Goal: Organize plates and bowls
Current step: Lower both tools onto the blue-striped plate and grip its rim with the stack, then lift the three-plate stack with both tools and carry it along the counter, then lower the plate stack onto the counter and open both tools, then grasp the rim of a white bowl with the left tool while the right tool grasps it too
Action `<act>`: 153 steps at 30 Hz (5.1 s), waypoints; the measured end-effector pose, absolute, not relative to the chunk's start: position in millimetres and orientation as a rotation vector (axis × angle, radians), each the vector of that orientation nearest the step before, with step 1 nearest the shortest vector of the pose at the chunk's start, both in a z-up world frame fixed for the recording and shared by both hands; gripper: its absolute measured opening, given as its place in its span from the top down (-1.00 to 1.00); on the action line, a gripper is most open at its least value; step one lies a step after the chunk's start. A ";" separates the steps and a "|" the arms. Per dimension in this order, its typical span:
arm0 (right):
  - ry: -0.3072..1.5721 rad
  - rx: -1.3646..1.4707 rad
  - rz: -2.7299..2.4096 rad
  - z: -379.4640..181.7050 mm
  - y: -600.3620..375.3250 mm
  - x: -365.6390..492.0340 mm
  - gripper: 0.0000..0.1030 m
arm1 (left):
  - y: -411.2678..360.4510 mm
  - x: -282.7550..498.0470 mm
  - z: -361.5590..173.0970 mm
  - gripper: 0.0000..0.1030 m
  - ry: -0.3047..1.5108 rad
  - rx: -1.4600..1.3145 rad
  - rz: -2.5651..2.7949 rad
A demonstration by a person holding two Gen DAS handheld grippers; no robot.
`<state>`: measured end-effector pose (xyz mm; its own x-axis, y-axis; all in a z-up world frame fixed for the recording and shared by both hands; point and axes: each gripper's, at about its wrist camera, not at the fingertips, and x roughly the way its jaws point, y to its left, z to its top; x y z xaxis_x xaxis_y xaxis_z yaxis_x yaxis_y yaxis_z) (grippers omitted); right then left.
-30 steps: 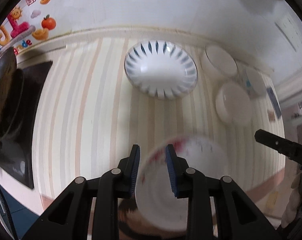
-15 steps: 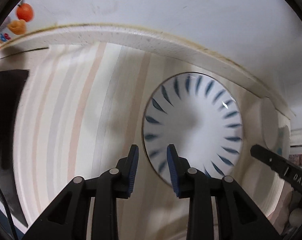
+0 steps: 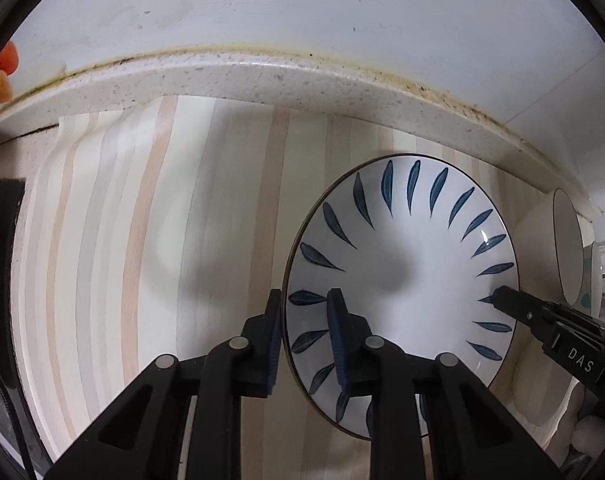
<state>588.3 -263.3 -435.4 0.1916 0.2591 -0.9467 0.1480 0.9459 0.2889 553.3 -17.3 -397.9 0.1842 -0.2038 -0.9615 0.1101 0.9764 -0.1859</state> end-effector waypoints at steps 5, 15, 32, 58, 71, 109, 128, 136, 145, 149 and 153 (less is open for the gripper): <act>1.360 0.312 0.090 -422.8 -259.8 580.6 0.80 | -16.5 532.7 -385.2 0.63 1.342 -0.081 -0.220; 1.270 0.300 0.121 -359.1 -260.7 531.3 0.80 | -15.0 484.9 -330.7 0.63 1.264 -0.068 -0.260; 1.193 0.339 0.122 -293.5 -265.1 382.0 0.80 | -15.6 365.5 -273.9 0.63 1.206 -0.057 -0.339; 1.314 0.368 0.084 -394.2 -256.3 293.5 0.80 | -35.9 298.6 -363.8 0.62 1.378 0.085 -0.335; 1.353 0.395 0.079 -403.9 -263.9 297.6 0.74 | -43.4 301.0 -370.1 0.62 1.387 0.119 -0.330; 1.220 0.434 0.095 -201.2 -209.0 180.9 0.57 | -12.3 194.3 -186.7 0.61 1.247 0.039 -0.455; 1.218 0.436 0.130 -220.2 -302.1 257.4 -0.07 | -80.2 272.5 -209.1 0.48 1.212 -0.059 -0.286; 1.248 0.534 0.094 -306.1 -407.8 367.5 -0.07 | -149.2 373.5 -281.1 0.48 1.317 -0.170 -0.267; 1.341 0.614 0.149 -400.0 -439.2 454.6 0.28 | -201.3 444.8 -358.4 0.48 1.441 -0.173 -0.277; 1.367 0.592 0.157 -423.1 -435.6 468.3 0.59 | -212.7 454.9 -367.6 0.58 1.425 -0.133 -0.282; 1.362 0.566 0.155 -427.9 -434.6 470.4 0.60 | -216.8 451.8 -364.8 0.65 1.404 -0.118 -0.285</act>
<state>470.4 -434.6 -427.9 0.2209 0.4240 -0.8783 0.2153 0.8571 0.4679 451.8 -216.8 -364.8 0.1385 -0.2656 -0.9541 0.1268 0.9602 -0.2489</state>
